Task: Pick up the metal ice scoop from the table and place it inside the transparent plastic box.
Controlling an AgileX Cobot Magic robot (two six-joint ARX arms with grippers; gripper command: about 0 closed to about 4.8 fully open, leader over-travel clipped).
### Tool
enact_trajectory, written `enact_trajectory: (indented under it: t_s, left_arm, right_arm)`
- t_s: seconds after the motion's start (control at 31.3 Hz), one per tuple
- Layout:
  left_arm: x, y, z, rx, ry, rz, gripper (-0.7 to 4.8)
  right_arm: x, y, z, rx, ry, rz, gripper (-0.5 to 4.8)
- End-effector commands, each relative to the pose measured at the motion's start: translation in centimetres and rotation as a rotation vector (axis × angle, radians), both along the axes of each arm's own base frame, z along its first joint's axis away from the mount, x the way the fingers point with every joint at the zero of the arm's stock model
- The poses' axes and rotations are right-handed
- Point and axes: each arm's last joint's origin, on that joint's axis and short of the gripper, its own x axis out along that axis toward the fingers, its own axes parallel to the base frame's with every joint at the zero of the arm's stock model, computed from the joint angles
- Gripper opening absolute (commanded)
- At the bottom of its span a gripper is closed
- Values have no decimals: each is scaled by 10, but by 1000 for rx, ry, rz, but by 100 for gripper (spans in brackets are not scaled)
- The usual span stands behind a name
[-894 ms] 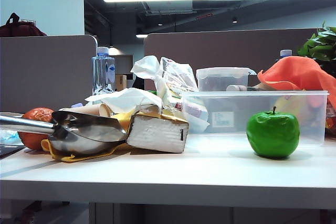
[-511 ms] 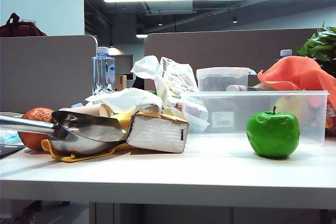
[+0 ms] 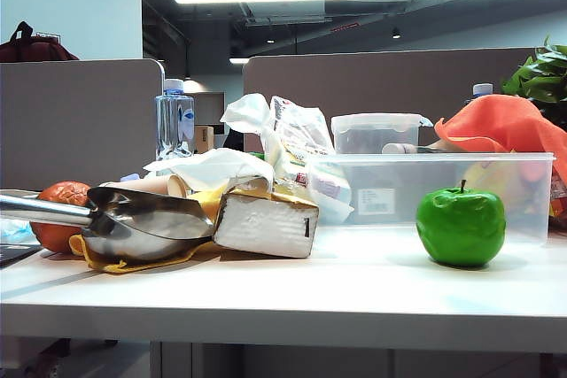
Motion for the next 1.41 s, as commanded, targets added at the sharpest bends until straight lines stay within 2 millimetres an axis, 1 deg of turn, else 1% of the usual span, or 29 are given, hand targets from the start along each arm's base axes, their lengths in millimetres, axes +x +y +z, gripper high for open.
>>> enact_trajectory:
  t_s: [0.03,0.16,0.29,0.45,0.51,0.64,0.73,0.83,0.86,0.93,1.05,1.12,1.18,1.21,1.34,1.37,1.41]
  left_arm:
    - [0,0,2,1,-15,-1,-5]
    - [0,0,2,1,-15,-1,-5]
    - [0,0,2,1,-16,-1,-5]
    - [0,0,2,-12,-15,-3,-6]
    - [0,0,2,-87,-8,-21,-6]
    - [-1,-3,3,-106,-5,-129,-6]
    - [-1,-5,3,-192,15,-185,-6]
    - [-3,-7,7,-240,28,-259,-6]
    - [-4,-7,11,-251,29,-274,-6]
    - [-7,-8,24,-272,27,-289,-6]
    - [-12,-7,62,-260,8,-262,-6]
    - [-9,-6,84,-134,19,-233,-6]
    - [-3,-6,101,-8,101,-219,-6]
    - [3,-6,110,58,176,-223,-6]
    - [29,-7,132,202,450,-302,-1]
    - [37,-8,134,222,505,-332,10]
    - [45,-9,136,221,552,-371,41]
  right_arm:
    - [-3,13,-2,-15,31,134,-1]
    - [-8,27,-7,-45,81,270,-1]
    - [-12,33,-9,-61,100,341,-1]
    - [-12,34,-9,-59,98,344,-1]
    - [-12,34,-9,-59,98,344,-1]
    - [-12,34,-9,-59,98,344,-1]
    - [-12,34,-9,-59,97,345,-1]
    - [-12,34,-9,-59,97,345,-1]
    - [-12,34,-9,-59,97,345,-1]
    - [-12,34,-9,-59,97,345,-1]
    - [-12,34,-9,-59,97,345,-1]
    - [-12,34,-9,-59,97,345,-1]
    - [-12,34,-9,-59,97,345,-1]
    - [-12,34,-9,-59,97,345,-1]
    - [-12,34,-9,-59,97,347,-1]
    - [-12,34,-9,-60,98,347,-1]
    - [-12,34,-9,-59,97,347,-1]
